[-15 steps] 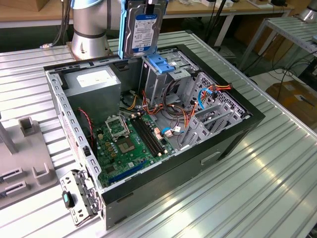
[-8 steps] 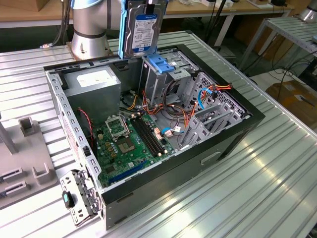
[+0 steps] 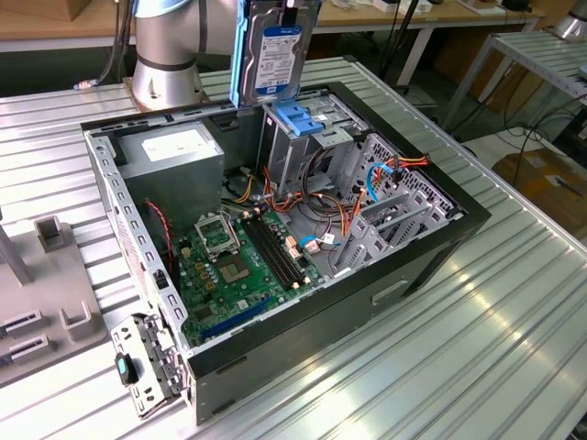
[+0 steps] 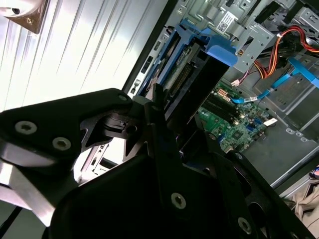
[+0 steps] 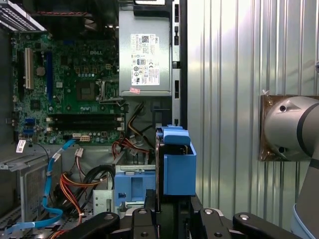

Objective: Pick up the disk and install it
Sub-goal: 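Pick up the disk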

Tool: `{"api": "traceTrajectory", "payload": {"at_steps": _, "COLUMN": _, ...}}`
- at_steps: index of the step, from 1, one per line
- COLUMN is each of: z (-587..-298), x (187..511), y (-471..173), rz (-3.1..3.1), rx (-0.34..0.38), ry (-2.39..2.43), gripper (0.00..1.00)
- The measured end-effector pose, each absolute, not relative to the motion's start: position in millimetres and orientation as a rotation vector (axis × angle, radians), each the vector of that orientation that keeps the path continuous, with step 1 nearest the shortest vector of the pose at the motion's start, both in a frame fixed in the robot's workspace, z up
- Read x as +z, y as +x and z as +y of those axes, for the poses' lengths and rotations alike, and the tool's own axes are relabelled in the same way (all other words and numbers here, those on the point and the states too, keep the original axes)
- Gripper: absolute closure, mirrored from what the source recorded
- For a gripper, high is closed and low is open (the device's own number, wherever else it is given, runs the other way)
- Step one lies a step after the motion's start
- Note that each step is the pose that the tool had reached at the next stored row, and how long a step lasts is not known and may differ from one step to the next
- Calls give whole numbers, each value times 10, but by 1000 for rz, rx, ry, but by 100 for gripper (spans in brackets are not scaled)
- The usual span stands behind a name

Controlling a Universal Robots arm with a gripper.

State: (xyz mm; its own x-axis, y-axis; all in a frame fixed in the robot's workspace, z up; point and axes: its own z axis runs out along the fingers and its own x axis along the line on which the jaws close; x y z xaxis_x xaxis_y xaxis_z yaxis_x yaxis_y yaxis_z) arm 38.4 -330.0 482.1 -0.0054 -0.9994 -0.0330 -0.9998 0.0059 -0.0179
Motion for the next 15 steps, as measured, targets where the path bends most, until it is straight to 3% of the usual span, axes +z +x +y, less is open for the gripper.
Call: {"api": "traceTrajectory", "payload": {"at_steps": 15, "z": -3300, "x": 4819, "y": 841, "rz": 2202, "rx": 16, "ry": -2190, "gripper": 65}}
